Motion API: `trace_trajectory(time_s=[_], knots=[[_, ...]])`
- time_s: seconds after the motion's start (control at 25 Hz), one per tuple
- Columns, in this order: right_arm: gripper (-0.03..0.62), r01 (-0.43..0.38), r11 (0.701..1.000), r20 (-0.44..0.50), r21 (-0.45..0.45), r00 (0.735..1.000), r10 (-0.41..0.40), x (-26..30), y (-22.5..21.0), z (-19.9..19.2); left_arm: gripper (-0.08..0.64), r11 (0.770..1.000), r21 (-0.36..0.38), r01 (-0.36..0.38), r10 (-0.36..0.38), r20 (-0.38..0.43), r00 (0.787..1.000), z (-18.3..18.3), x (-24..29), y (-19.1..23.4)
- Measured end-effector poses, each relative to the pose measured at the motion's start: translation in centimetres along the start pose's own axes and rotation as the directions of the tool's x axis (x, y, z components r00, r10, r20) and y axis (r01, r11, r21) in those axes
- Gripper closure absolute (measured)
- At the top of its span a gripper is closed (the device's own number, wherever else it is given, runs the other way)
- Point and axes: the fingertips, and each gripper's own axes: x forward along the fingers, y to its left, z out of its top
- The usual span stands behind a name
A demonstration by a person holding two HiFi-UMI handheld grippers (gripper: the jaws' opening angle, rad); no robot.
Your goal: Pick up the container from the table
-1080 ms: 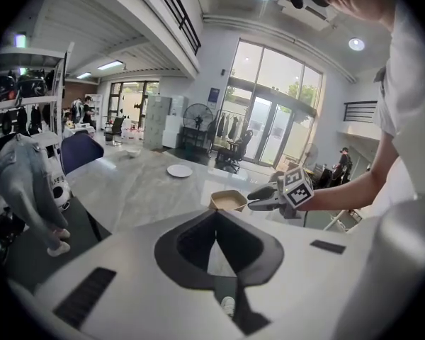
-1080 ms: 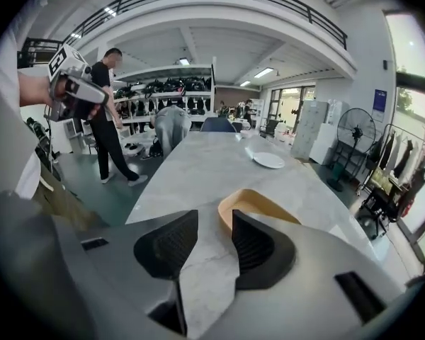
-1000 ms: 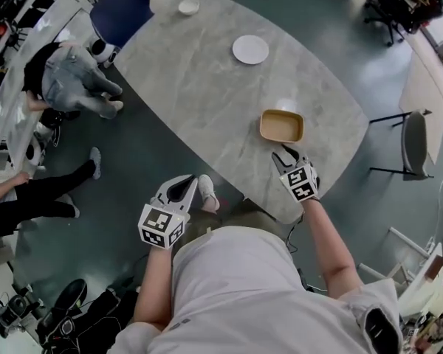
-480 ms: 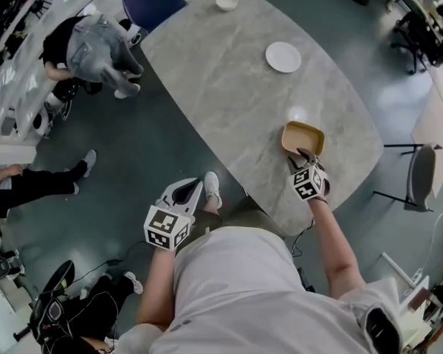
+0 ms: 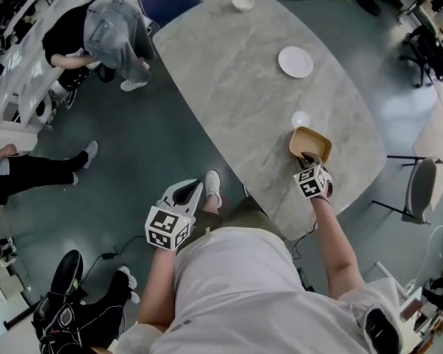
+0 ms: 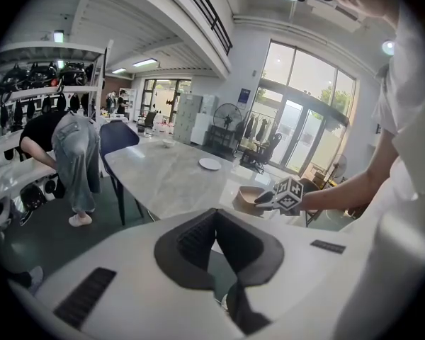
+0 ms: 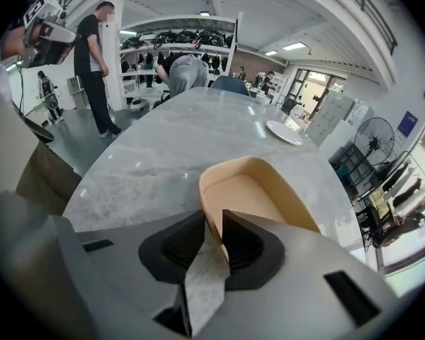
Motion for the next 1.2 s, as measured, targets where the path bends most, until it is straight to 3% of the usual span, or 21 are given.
trace_trajectory(time_s=[0.28, 0.6, 0.92, 1.2], knots=[[0.554, 0.016, 1.0, 0.03, 0.014, 0.999, -0.017, -1.2, -0.1, 0.5, 0.558, 1.0, 0.006, 0.016, -0.016, 0.017, 1.0, 0.5, 0.2, -0.1], [0.561, 0.031, 0.995, 0.096, 0.091, 0.995, -0.04, -4.3, -0.1, 2.5, 0.558, 0.997, 0.04, 0.063, -0.064, 0.026, 0.998, 1.8, 0.6, -0.2], [0.561, 0.042, 0.98, 0.183, 0.196, 0.98, -0.079, -8.7, -0.5, 4.8, 0.557, 0.984, 0.09, 0.152, -0.156, 0.036, 0.987, 3.6, 2.5, -1.5], [0.561, 0.061, 0.956, 0.271, 0.286, 0.952, -0.142, -13.9, -0.7, 6.9, 0.558, 0.957, 0.144, 0.253, -0.26, 0.035, 0.965, 5.6, 4.1, -3.5]])
